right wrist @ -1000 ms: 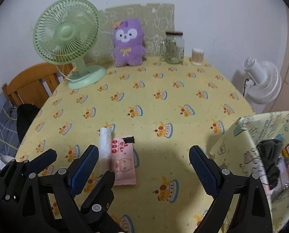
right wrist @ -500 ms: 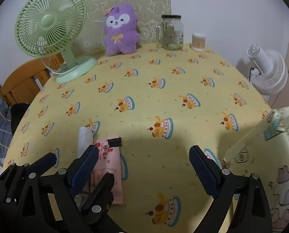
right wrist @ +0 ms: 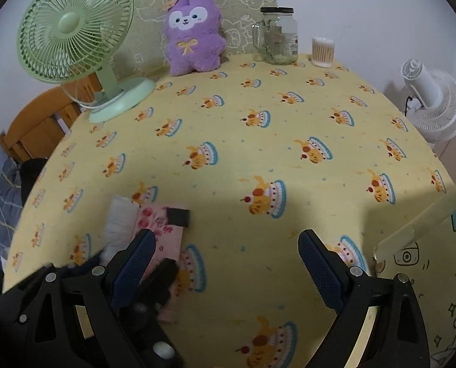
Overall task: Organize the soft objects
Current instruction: 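Grasp the white rolled cloth with the left tool while the right tool grasps the pink tissue pack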
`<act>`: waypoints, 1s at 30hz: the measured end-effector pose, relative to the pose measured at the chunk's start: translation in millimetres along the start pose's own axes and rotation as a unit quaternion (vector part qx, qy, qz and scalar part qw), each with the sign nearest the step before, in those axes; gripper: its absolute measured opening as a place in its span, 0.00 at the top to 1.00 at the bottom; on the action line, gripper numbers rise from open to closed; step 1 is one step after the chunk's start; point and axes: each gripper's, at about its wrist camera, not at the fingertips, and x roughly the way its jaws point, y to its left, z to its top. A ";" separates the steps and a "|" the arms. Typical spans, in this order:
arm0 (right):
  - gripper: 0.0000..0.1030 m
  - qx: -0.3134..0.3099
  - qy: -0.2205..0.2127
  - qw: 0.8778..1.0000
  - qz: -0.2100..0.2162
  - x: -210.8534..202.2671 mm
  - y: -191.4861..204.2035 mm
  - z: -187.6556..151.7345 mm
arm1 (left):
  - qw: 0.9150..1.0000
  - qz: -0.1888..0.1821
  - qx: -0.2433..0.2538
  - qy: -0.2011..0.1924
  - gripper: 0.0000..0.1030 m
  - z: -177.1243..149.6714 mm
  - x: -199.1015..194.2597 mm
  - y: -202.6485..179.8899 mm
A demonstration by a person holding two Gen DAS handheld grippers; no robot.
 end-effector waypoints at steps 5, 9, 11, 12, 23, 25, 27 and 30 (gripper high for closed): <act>0.07 -0.005 0.001 1.000 0.010 -3.3 10.9 -0.6 | 1.000 0.015 -0.009 -0.016 0.78 -3.1 -13.1 11.3; 0.07 -0.007 -0.002 1.000 0.015 -7.7 23.2 -1.2 | 1.000 0.016 -0.015 -0.015 0.85 -5.9 -20.2 24.7; 0.07 -0.012 0.001 1.000 0.016 -8.3 31.6 -2.6 | 1.000 0.019 -0.016 -0.014 0.86 -8.4 -22.0 30.8; 0.07 -0.017 0.001 1.000 0.017 -8.2 36.6 -3.8 | 1.000 0.024 -0.016 -0.014 0.86 -10.1 -22.3 33.7; 0.07 -0.054 0.034 0.998 0.010 11.9 71.0 -8.7 | 0.999 0.051 -0.016 -0.004 0.84 -15.7 -14.0 55.2; 0.07 -0.034 0.044 0.998 0.018 15.7 66.8 -8.1 | 0.998 0.056 -0.012 -0.008 0.84 -14.9 -13.8 54.4; 0.07 -0.015 0.052 0.998 0.023 18.8 62.0 -7.2 | 0.998 0.053 -0.017 -0.012 0.83 -14.6 -13.2 56.6; 0.00 -0.011 0.047 0.999 0.012 21.6 62.7 -6.6 | 0.998 0.051 -0.020 -0.013 0.82 -14.5 -12.7 58.7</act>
